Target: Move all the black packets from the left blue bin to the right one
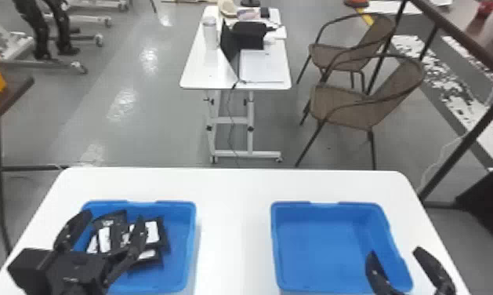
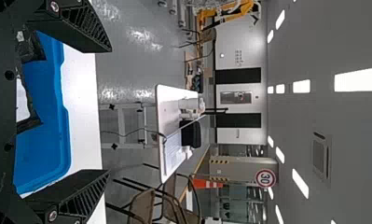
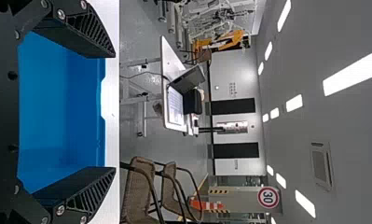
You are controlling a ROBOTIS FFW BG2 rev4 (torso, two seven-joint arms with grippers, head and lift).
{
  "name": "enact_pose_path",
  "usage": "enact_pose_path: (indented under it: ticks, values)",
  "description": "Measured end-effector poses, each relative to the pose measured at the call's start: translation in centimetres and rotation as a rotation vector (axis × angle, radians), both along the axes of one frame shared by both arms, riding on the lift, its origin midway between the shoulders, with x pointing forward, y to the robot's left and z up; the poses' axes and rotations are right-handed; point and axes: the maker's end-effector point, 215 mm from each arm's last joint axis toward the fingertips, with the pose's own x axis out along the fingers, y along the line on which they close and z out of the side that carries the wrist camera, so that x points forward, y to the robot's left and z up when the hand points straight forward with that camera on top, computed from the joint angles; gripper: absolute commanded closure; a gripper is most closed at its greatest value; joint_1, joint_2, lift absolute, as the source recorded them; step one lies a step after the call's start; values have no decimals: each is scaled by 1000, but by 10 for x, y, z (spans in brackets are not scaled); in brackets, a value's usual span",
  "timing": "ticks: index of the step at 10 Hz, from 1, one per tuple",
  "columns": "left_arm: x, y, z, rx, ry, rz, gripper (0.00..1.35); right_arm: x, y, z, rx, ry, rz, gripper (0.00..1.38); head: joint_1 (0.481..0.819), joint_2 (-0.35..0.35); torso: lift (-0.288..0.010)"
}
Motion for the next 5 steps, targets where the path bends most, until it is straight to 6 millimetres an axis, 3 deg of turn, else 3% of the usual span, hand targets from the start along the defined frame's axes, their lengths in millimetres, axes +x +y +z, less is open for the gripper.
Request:
enact_pose_path:
  ticks: [5]
  values:
    - [0,-2,-3,-12,7,-7,99,2,2,1,1,-4,8,162,695,-20,0]
